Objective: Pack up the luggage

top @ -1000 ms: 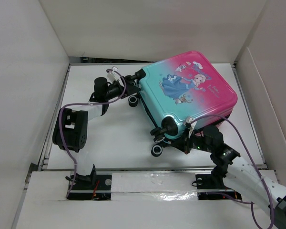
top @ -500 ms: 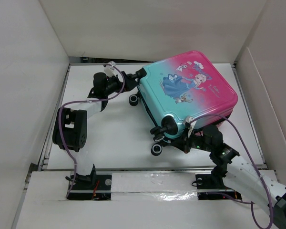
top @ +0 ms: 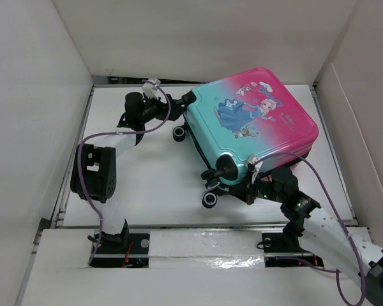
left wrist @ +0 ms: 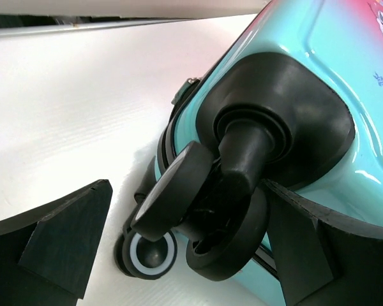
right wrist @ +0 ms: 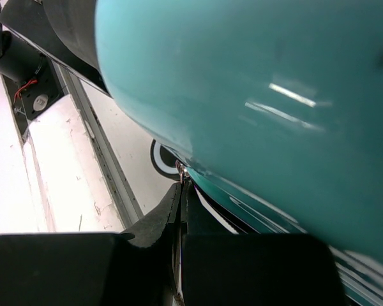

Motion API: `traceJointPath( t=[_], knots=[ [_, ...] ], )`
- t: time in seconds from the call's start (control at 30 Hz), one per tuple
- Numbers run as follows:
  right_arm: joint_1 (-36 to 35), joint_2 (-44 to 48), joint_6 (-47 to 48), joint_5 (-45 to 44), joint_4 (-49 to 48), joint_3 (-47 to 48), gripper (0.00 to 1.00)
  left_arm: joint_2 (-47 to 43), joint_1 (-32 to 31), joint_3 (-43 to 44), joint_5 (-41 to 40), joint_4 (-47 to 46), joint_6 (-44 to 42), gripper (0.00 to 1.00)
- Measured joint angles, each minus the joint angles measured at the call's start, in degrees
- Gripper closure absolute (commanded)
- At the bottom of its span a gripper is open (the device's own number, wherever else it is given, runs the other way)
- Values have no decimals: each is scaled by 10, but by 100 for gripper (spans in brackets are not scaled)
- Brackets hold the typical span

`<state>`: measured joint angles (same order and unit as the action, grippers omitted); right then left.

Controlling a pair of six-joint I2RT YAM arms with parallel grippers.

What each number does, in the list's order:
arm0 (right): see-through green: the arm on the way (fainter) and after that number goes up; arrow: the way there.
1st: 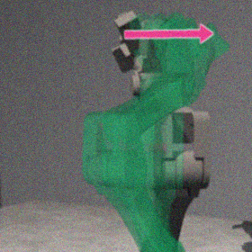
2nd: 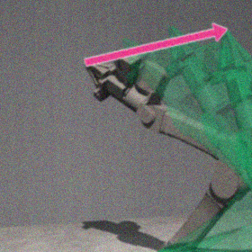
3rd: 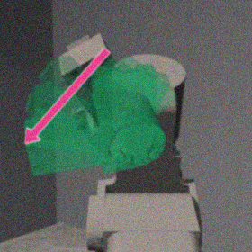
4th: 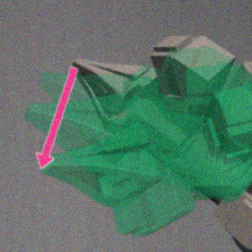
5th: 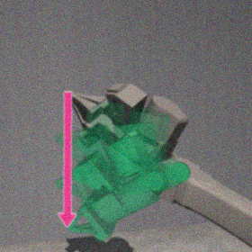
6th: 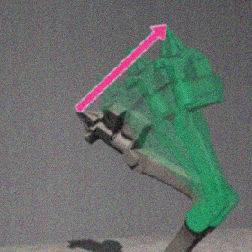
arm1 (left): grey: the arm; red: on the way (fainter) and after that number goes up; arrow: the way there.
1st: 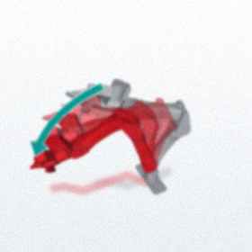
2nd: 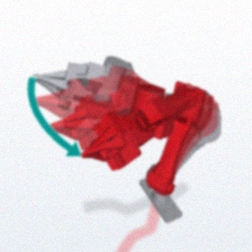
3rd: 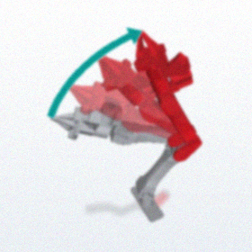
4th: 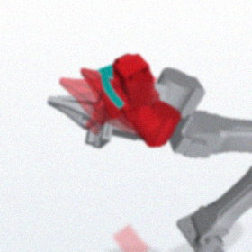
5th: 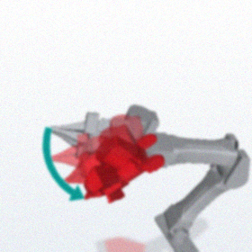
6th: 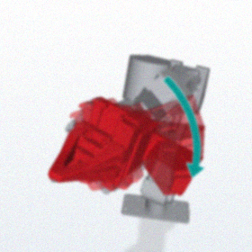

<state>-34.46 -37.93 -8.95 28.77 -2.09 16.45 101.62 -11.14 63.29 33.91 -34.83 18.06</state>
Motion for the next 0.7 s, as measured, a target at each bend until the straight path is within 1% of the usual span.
traceJointPath(
  t=[0.17, 0.27, 0.43, 0.53, 0.57, 0.63, 0.67, 0.7],
  knots=[
    [1, 0, 2, 1, 0, 0, 100, -2, -1, 16, 0, 28, -45, 1],
    [2, 0, 2, 2, 0, 0, 100, -2, -4, 29, 2, 55, -66, 3],
    [3, 5, 2, 3, 0, 0, 100, -2, -13, 35, 2, 60, -80, 6],
    [3, 5, 2, 3, 0, 0, 100, -2, -13, 35, 4, 60, -80, 14],
    [3, 5, 2, 3, 0, 0, 100, -2, -13, 35, 6, 60, -80, 21],
    [3, 3, 2, 3, 0, 0, 100, -2, -13, 35, 13, 59, -77, 29],
    [3, 3, 2, 3, 0, 0, 100, -2, -13, 35, 17, 59, -75, 37],
    [3, 3, 2, 3, 0, 0, 100, -2, -14, 35, 19, 58, -74, 42]
  ],
)
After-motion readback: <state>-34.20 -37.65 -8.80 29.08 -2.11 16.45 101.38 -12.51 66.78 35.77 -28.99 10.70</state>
